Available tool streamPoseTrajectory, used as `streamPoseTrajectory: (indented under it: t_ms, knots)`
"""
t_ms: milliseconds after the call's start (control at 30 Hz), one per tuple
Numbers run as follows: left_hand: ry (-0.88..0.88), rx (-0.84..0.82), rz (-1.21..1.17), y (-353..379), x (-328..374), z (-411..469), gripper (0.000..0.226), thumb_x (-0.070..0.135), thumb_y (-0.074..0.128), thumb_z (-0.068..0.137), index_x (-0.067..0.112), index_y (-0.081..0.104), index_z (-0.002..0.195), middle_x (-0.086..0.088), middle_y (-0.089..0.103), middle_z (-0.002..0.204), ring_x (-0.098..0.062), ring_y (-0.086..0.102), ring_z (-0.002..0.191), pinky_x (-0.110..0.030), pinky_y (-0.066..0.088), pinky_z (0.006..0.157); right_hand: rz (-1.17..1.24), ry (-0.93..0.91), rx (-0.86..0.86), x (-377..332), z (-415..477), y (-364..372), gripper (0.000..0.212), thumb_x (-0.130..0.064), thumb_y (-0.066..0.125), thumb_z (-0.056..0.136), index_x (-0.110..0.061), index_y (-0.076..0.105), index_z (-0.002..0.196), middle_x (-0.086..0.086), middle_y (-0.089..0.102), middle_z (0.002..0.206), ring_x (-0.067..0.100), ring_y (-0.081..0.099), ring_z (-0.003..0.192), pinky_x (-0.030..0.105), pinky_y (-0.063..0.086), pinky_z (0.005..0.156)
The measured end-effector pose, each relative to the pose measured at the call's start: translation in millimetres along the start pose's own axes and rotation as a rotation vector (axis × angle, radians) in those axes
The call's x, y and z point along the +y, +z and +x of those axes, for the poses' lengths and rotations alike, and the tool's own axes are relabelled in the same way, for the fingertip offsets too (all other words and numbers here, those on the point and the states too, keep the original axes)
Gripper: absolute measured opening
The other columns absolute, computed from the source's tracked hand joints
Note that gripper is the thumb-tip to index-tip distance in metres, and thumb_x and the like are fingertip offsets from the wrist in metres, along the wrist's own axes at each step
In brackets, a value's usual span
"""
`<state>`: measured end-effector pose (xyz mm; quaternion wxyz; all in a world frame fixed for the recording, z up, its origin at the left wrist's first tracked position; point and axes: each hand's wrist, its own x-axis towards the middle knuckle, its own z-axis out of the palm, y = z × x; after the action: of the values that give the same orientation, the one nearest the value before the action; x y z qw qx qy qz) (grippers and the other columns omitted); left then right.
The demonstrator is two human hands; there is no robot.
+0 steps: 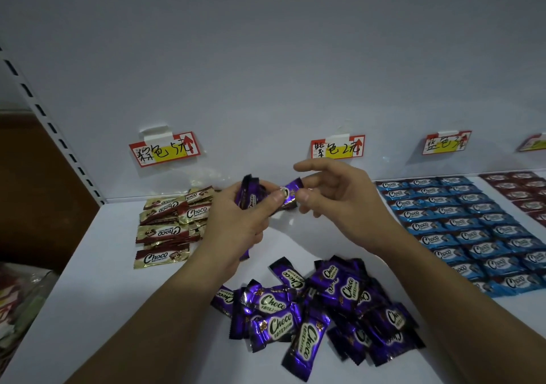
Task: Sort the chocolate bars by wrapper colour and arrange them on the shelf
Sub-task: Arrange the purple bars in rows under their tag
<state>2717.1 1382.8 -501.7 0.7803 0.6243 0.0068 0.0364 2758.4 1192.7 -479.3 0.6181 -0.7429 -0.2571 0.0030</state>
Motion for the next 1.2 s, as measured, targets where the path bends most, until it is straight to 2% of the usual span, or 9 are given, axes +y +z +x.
streamPoseTrajectory:
  t_ms: [167, 400, 600, 700, 867, 967, 1067, 1133, 1200]
  knots:
    - [-0.026, 0.070, -0.014, 2.2, -1.7, 0.7, 0.029, 0.030, 0.052, 0.103, 0.006, 0.069, 0.103, -0.001, 0.054, 0.058, -0.011, 0.031, 0.042, -0.022, 0.024, 0.038, -0.009, 0.017, -0.007, 2.4, -0.2, -1.6, 0.030, 0.001, 0.070, 0.089, -0.006, 0.068, 0.118, 0.012, 0.073, 0.087, 0.023, 0.074, 0.073, 0.029, 0.058, 0.068]
    - [-0.179, -0.013, -0.381, -4.8, 2.7, 5.4, 0.048, 0.050, 0.042, 0.103, 0.012, 0.063, 0.125, -0.001, 0.049, 0.071, -0.010, 0.027, 0.049, -0.019, 0.021, 0.037, 0.055, -0.003, 0.057, 1.8, 3.0, -19.4, 0.015, 0.010, 0.075, 0.080, 0.001, 0.073, 0.092, 0.009, 0.074, 0.091, 0.021, 0.072, 0.085, 0.029, 0.058, 0.079]
    - [-0.122, -0.057, -0.222, -1.0, 2.2, 3.3, 0.033, 0.036, 0.041, 0.107, 0.023, 0.063, 0.127, -0.002, 0.049, 0.072, -0.011, 0.030, 0.051, -0.019, 0.022, 0.039, -0.030, -0.059, 0.095, 8.7, 5.0, -30.3, 0.022, 0.004, 0.082, 0.069, -0.001, 0.076, 0.089, 0.010, 0.075, 0.100, 0.021, 0.072, 0.098, 0.030, 0.060, 0.083]
    - [-0.090, -0.036, -0.171, -0.5, 1.0, 4.1, 0.031, 0.033, 0.038, 0.109, 0.014, 0.063, 0.112, -0.003, 0.047, 0.072, -0.012, 0.029, 0.051, -0.019, 0.020, 0.039, -0.066, -0.059, 0.099, 12.3, 6.8, -33.9, 0.024, 0.005, 0.084, 0.068, -0.001, 0.075, 0.090, 0.008, 0.075, 0.098, 0.021, 0.073, 0.094, 0.032, 0.060, 0.083]
    - [0.018, 0.001, 0.105, 3.9, -1.5, 2.8, 0.032, 0.029, 0.044, 0.107, 0.012, 0.047, 0.079, -0.011, 0.038, 0.076, -0.015, 0.025, 0.052, -0.025, 0.014, 0.046, -0.166, 0.005, 0.064, 16.6, 5.7, -36.5, 0.032, 0.005, 0.085, 0.069, -0.005, 0.072, 0.097, 0.005, 0.075, 0.097, 0.020, 0.074, 0.091, 0.033, 0.061, 0.083]
    - [0.213, 0.013, 0.448, 4.4, -7.5, 0.1, 0.036, 0.042, 0.056, 0.099, 0.018, 0.049, 0.074, 0.000, 0.039, 0.060, -0.014, 0.032, 0.050, -0.028, 0.026, 0.045, -0.192, 0.027, 0.060, 16.6, 5.7, -36.7, 0.037, 0.006, 0.084, 0.070, -0.008, 0.070, 0.101, 0.002, 0.074, 0.099, 0.017, 0.074, 0.090, 0.030, 0.061, 0.082]
    - [0.394, 0.043, 0.787, 2.9, -17.3, -2.3, 0.007, 0.033, 0.060, 0.099, 0.028, 0.061, 0.104, 0.007, 0.058, 0.068, -0.012, 0.053, 0.062, -0.037, 0.047, 0.059, -0.236, 0.031, 0.048, 17.4, 6.6, -37.2, 0.037, 0.009, 0.081, 0.074, -0.015, 0.071, 0.099, -0.001, 0.069, 0.093, 0.013, 0.071, 0.085, 0.031, 0.060, 0.079]
    - [0.377, 0.069, 0.963, 4.5, -20.2, -3.0, 0.051, 0.024, 0.062, 0.098, 0.033, 0.042, 0.143, 0.005, 0.063, 0.077, -0.015, 0.059, 0.070, -0.037, 0.051, 0.064, -0.270, 0.030, 0.049, 20.0, 7.3, -37.6, 0.036, 0.009, 0.078, 0.078, -0.020, 0.072, 0.100, 0.003, 0.063, 0.083, 0.018, 0.066, 0.078, 0.038, 0.060, 0.076]
    - [0.359, 0.109, 1.119, 4.1, -20.5, -2.9, 0.062, 0.019, 0.063, 0.096, 0.029, 0.035, 0.150, 0.001, 0.067, 0.089, -0.020, 0.062, 0.081, -0.037, 0.051, 0.068, -0.317, 0.037, 0.060, 22.9, 8.1, -37.1, 0.031, 0.002, 0.075, 0.084, -0.023, 0.074, 0.102, 0.009, 0.064, 0.084, 0.028, 0.065, 0.082, 0.048, 0.058, 0.081]
